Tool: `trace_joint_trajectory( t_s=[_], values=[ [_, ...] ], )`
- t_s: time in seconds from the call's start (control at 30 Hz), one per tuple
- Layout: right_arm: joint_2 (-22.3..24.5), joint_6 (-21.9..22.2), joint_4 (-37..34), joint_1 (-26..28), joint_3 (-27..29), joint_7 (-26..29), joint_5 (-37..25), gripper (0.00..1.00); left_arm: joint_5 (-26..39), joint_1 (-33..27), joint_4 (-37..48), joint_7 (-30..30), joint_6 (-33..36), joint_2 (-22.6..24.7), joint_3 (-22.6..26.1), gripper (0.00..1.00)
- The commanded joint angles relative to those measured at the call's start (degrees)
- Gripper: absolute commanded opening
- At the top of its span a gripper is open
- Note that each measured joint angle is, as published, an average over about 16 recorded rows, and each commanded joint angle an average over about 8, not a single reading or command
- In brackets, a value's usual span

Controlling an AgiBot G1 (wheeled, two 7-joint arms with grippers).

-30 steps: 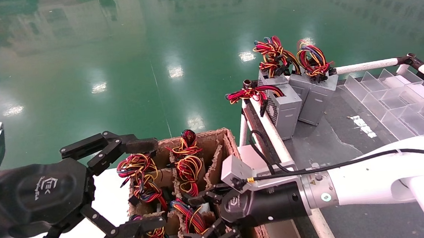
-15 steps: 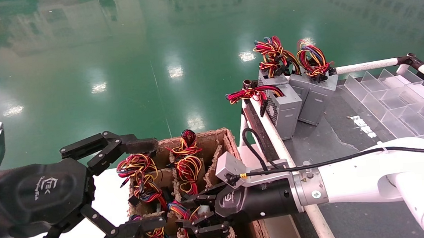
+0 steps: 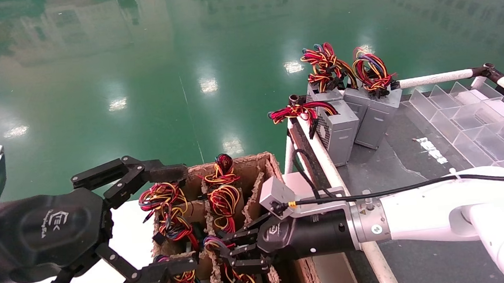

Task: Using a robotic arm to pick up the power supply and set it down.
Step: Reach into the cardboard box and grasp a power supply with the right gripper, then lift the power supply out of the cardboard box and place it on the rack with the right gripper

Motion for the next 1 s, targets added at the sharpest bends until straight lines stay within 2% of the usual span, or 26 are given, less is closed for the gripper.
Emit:
trace_joint_trajectory(
  t_s=[0.03,0.37,0.57,0.77,1.0],
  values=[
    [-0.03,-0.18,-0.7,0.12,0.17,-0.6,0.33,0.0,0.0,0.0,0.0,0.0,0.0,0.0,0.0,1.0],
    [1.69,-1.47,-2.38,-0.46,1.84,-2.73,3.48,0.0,-0.01,0.0,0.0,0.0,0.0,0.0,0.01,1.0],
    [4.08,-2.38,-0.56,-0.96,3.15,-2.89,6.64,0.0,-0.01,0.0,0.0,0.01,-0.01,-0.01,0.01,1.0],
    [8.14,-2.9,6.08,-1.5,3.7,-0.49,11.06,0.0,-0.01,0.0,0.0,0.01,-0.01,-0.01,0.02,1.0],
    [15.23,-2.81,19.07,-2.12,3.0,5.37,18.41,0.0,-0.02,-0.01,0.0,0.01,-0.01,-0.01,0.02,1.0]
  ],
)
